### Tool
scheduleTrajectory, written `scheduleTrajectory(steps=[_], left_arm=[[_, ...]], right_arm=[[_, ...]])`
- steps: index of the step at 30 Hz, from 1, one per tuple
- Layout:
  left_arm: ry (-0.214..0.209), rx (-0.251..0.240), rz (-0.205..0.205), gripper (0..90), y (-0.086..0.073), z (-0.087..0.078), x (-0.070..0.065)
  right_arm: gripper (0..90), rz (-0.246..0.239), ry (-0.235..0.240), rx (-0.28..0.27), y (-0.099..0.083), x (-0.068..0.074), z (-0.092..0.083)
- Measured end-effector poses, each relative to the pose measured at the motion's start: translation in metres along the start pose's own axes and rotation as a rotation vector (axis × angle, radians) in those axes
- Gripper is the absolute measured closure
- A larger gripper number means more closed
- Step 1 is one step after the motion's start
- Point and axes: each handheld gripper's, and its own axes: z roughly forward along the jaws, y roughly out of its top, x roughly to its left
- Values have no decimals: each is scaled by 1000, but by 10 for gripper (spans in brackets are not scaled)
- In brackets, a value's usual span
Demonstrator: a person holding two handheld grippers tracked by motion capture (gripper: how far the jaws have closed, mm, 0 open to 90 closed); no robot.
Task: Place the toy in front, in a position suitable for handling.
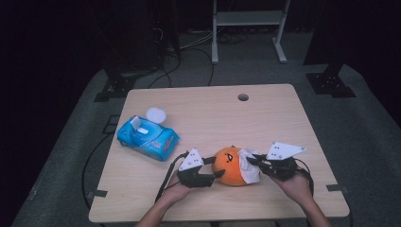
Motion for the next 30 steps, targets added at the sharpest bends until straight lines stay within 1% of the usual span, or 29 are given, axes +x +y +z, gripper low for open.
scheduleTrajectory(steps=[1,2,3,4,5,6,7,8,9,10,12,13,14,15,16,17,18,19,20,21,22,23,24,25,26,27,28,29,30], left_arm=[[0,0,0,329,0,0,0],[12,-8,-12,329,0,0,0],[23,-11,-26,248,1,1,0],[5,-16,-47,207,0,3,0],[-6,-4,-38,209,-2,5,-1],[-15,-1,-33,234,-2,7,-3],[-22,3,-11,275,-3,8,-5],[-22,3,-11,308,-3,8,-5],[-18,2,5,338,-2,8,-7],[-12,1,10,367,-1,8,-8],[-8,-13,35,402,1,8,-11],[-8,-13,35,410,1,8,-11],[-14,-19,49,420,2,9,-14],[-23,-21,60,420,2,10,-16],[-23,-18,74,425,3,10,-18],[-20,-12,93,427,3,10,-19],[-20,-8,93,431,2,9,-19],[-20,-8,93,433,2,9,-19],[-22,-3,89,434,1,8,-17],[-22,-3,89,433,1,8,-17],[-23,-5,73,431,1,7,-15],[-29,-7,49,422,1,7,-13],[-34,-12,24,406,1,7,-12],[-34,-12,24,391,1,7,-12],[-55,-28,-36,373,2,7,-9],[-53,-27,-34,373,2,7,-9],[-53,-27,-34,382,2,7,-9],[-50,-22,-20,400,2,7,-10],[-50,-22,-20,412,2,7,-10]], right_arm=[[838,0,0,0,0,0,0],[837,5,14,20,-3,-1,3],[837,9,25,36,-6,-2,5],[837,16,43,43,-9,-1,4],[837,13,40,48,-9,-1,3],[837,8,37,52,-10,0,2],[837,13,42,54,-10,0,1],[837,11,42,56,-10,0,1],[837,3,35,56,-8,1,-1],[837,-1,31,35,-5,3,-4],[837,-5,58,-29,3,8,-9],[837,-5,58,-29,3,8,-9],[838,-34,92,-76,15,20,-8],[838,-34,92,-76,15,20,-8],[838,-54,99,-78,19,25,-5],[838,-72,103,-69,22,30,-2],[838,-99,104,-33,20,32,6],[838,-99,104,-33,20,32,6],[838,-66,102,-34,14,23,5],[838,-66,102,-34,14,23,5],[837,-22,60,-27,6,7,-1],[837,0,52,-23,2,1,-2],[837,39,59,-12,-5,-6,-4],[837,39,59,-12,-5,-6,-4],[837,70,73,-4,-13,-10,-5],[837,75,86,1,-14,-9,-5],[837,75,86,1,-14,-9,-5],[837,52,85,9,-12,-4,-5],[837,52,85,9,-12,-4,-5]])
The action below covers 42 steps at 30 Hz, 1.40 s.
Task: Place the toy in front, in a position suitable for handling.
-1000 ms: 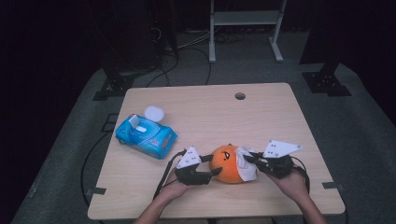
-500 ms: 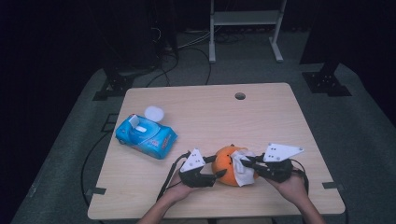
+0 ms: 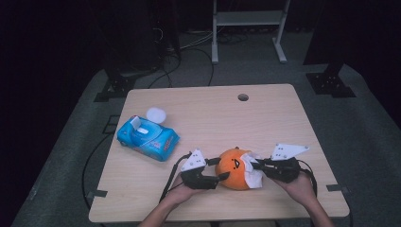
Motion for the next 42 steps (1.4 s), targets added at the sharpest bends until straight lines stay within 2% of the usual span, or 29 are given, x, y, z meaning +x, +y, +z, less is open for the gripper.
scheduleTrajectory(steps=[3,4,5,7,9,11,12,13,14,16,17,21,23,25,26,27,28,29,30,31,32,33,35,36,37,38,40,41,42], left_arm=[[6,-2,18,433,1,0,-3],[5,-6,59,440,3,1,-8],[5,-6,59,446,3,1,-8],[7,5,92,456,3,2,-11],[7,18,102,459,1,1,-10],[5,19,92,462,0,-1,-6],[10,14,81,455,-1,-1,-4],[14,15,71,441,-1,-1,-3],[14,15,71,412,-1,-1,-3],[6,20,47,364,-2,0,-1],[-1,26,36,332,-3,0,0],[-18,22,1,310,-3,-1,1],[-14,35,17,356,-3,-2,0],[-2,31,22,395,-3,-2,-1],[4,32,38,412,-2,-3,-2],[4,32,38,425,-2,-3,-2],[1,30,75,435,0,-2,-5],[-5,28,94,441,0,-1,-8],[-5,36,121,448,0,-1,-10],[-5,36,121,451,0,-1,-10],[11,47,149,453,0,0,-12],[10,48,150,453,-1,-1,-11],[8,47,141,452,-2,-1,-9],[10,45,135,452,-2,-2,-8],[16,41,109,400,-2,-2,-5],[16,38,95,360,-2,-2,-4],[18,35,81,297,-1,-2,-3],[17,38,72,297,-1,-1,-2],[-6,46,66,308,-4,0,-3]], right_arm=[[835,-29,9,-24,11,10,-1],[836,-62,37,-57,20,21,2],[836,-62,37,-57,20,21,2],[835,-93,80,-61,28,31,11],[836,-94,88,-54,28,31,13],[837,-64,65,-51,25,23,11],[838,-18,17,-53,19,10,6],[837,11,-1,-39,15,3,4],[836,40,1,-22,11,-2,4],[834,107,66,-15,1,-9,6],[835,114,81,-18,-2,-8,7],[837,80,91,2,-1,5,9],[836,60,119,17,0,13,12],[836,48,101,16,3,14,12],[836,23,75,4,7,17,10],[836,23,75,4,7,17,10],[837,-15,61,-44,18,23,7],[836,-27,56,-57,21,26,7],[833,-38,56,-59,25,28,9],[831,-50,60,-51,27,29,12],[831,-71,47,-34,28,30,15],[831,-83,38,-22,27,29,17],[833,-48,35,-25,23,19,15],[833,-48,35,-25,23,19,15],[834,-11,27,-5,15,10,12],[834,17,48,-5,11,8,11],[834,24,59,6,6,11,12],[834,24,59,6,6,11,12],[834,3,64,18,5,18,13]])
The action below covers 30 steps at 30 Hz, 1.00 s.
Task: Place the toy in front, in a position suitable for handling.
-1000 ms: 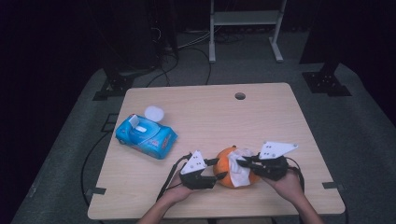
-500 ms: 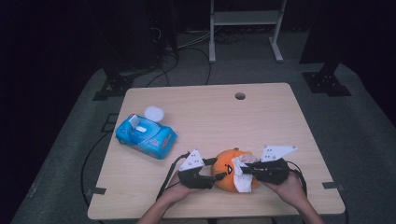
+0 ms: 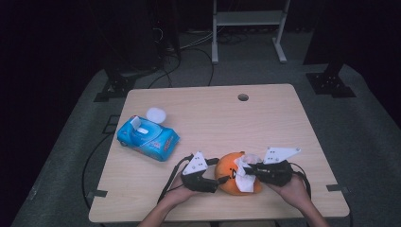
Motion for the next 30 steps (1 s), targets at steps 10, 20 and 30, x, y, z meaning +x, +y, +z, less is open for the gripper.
scheduleTrajectory(steps=[10,20,30], left_arm=[[16,-5,136,460,5,-2,-13],[-14,-27,-41,317,9,-2,-3],[-2,-14,81,444,9,1,-17]], right_arm=[[831,-117,-37,-53,26,21,2],[833,25,55,-30,4,2,2],[833,-84,-25,-41,24,16,1]])
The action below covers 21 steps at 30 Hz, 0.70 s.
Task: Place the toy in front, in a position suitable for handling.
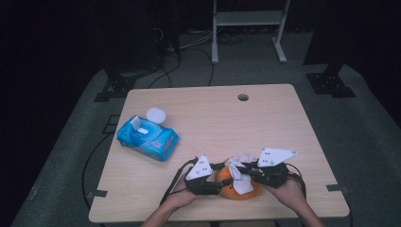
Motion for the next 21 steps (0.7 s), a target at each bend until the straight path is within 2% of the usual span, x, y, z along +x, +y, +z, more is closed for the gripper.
scheduleTrajectory(steps=[2,4,5,6,8,9,10,13,14,15,16,17,18,21], left_arm=[[2,2,6,448,0,0,0],[7,1,7,448,-1,-2,3],[10,1,8,405,0,-3,4],[19,0,3,405,2,-4,5],[48,3,-36,281,5,-5,8],[38,5,-53,266,4,-5,9],[5,21,-71,301,2,-3,9],[-16,36,-72,406,1,-1,7],[-17,34,-49,434,2,0,4],[-17,34,-49,445,2,0,4],[-28,17,-20,454,3,0,1],[-28,17,-20,459,3,0,1],[-33,16,15,463,3,1,-2],[-33,22,38,470,3,1,-4]], right_arm=[[833,-2,1,5,0,-2,2],[834,25,8,11,-4,-10,3],[834,46,-4,25,-10,-16,1],[834,46,-4,25,-10,-16,1],[836,71,-2,31,-17,-18,-2],[836,79,-4,32,-19,-19,-5],[836,99,18,32,-21,-20,-8],[835,98,29,32,-20,-19,-10],[835,65,5,12,-13,-14,-14],[835,65,5,12,-13,-14,-14],[836,50,21,-40,-3,-8,-17],[836,50,21,-40,-3,-8,-17],[835,25,23,-49,5,-2,-13],[835,15,30,-33,8,-1,-7]])
